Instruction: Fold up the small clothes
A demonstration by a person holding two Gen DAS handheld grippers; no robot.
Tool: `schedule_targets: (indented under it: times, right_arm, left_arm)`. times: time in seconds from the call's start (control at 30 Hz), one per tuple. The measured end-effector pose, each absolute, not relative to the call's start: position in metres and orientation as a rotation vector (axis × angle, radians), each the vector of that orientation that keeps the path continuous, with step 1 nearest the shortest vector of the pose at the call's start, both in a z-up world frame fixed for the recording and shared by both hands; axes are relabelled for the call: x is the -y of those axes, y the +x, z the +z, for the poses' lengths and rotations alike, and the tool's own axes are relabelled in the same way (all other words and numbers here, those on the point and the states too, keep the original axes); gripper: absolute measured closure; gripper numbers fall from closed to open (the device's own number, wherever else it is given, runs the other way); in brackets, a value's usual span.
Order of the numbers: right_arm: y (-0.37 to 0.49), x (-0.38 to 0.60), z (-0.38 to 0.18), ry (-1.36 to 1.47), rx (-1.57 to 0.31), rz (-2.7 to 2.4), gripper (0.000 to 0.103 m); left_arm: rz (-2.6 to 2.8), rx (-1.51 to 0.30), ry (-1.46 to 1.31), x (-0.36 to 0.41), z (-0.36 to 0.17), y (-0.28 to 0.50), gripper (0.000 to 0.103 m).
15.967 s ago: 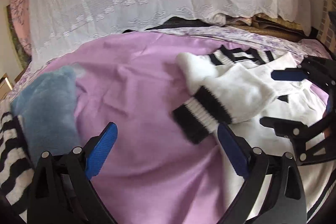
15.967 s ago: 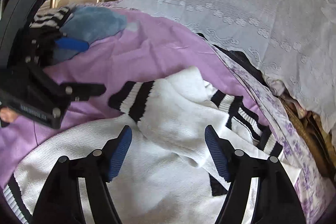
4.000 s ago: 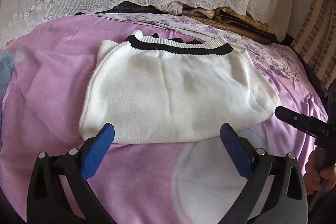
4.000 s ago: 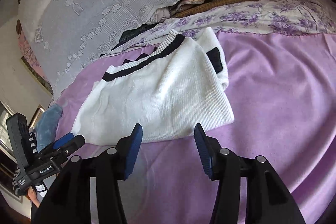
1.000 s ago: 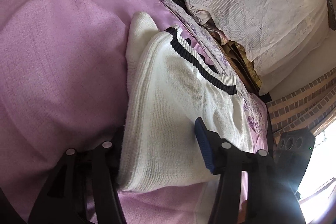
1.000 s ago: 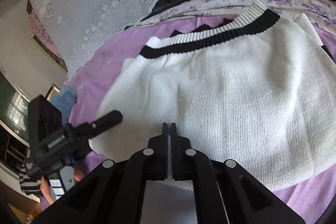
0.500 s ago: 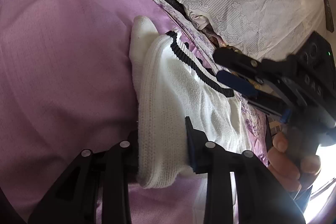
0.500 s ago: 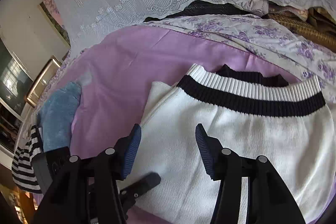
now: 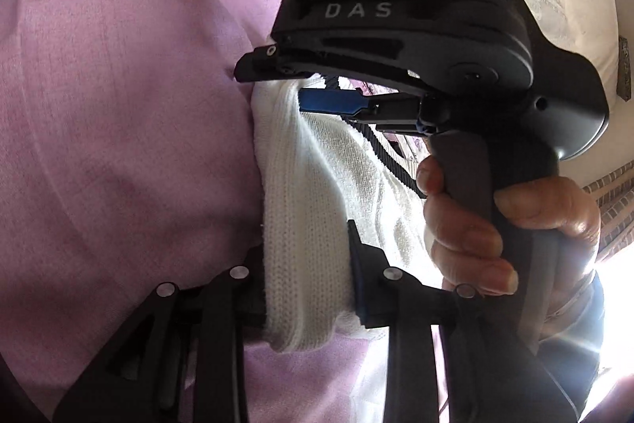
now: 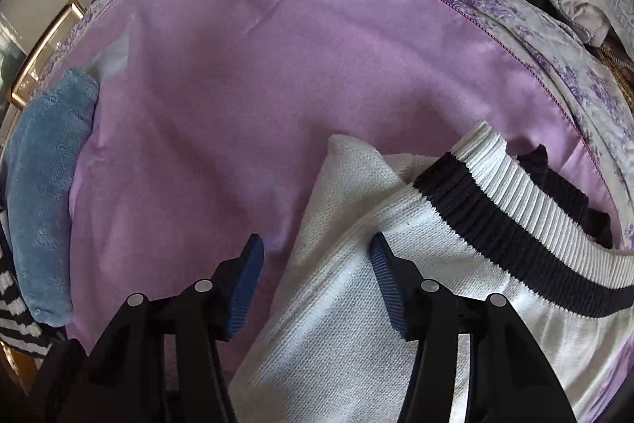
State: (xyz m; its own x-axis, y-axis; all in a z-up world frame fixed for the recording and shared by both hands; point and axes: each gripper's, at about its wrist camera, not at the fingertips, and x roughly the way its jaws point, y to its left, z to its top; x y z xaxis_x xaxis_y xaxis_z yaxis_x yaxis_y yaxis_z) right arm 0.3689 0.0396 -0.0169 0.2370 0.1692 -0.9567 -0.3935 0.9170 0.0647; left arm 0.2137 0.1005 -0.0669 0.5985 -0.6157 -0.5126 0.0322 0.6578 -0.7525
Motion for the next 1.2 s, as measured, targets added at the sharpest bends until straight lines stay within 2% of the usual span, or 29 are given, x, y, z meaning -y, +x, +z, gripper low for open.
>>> schedule_targets:
  times: [0.03,0.2,0.27,0.63,1.0,1.2]
  right_arm:
    - [0.367,-0.041,-0.017,-0.235,-1.274,0.377,0.054]
    - [0.359,-0.041,-0.014,-0.268,-1.232,0.321,0.082]
    - [0.355,-0.030,-0.006,-0.221,-1.208,0.342,0.087]
    - [0.328,0.073,0.052,0.207,-1.009,0.503,0.089]
    - [0.308,0.169,0.070,0.456,-0.849,0.600,0.089]
    - [0.296,0.236,0.060,0.546,-0.803,0.583,0.089]
  left_arm:
    - [-0.417,-0.853,-0.755,-0.098,-0.065,0.213,0.076]
    - [-0.416,-0.855,-0.744,-0.098,-0.064,0.211,0.076]
    - [-0.410,-0.847,-0.717,-0.096,-0.060,0.210,0.076]
    - [-0.406,-0.719,-0.481,-0.069,-0.019,0.187,0.077]
    - [-0.415,-0.688,-0.249,0.014,0.023,0.176,0.078]
    - [-0.436,-0.694,-0.146,0.072,0.026,0.181,0.079]
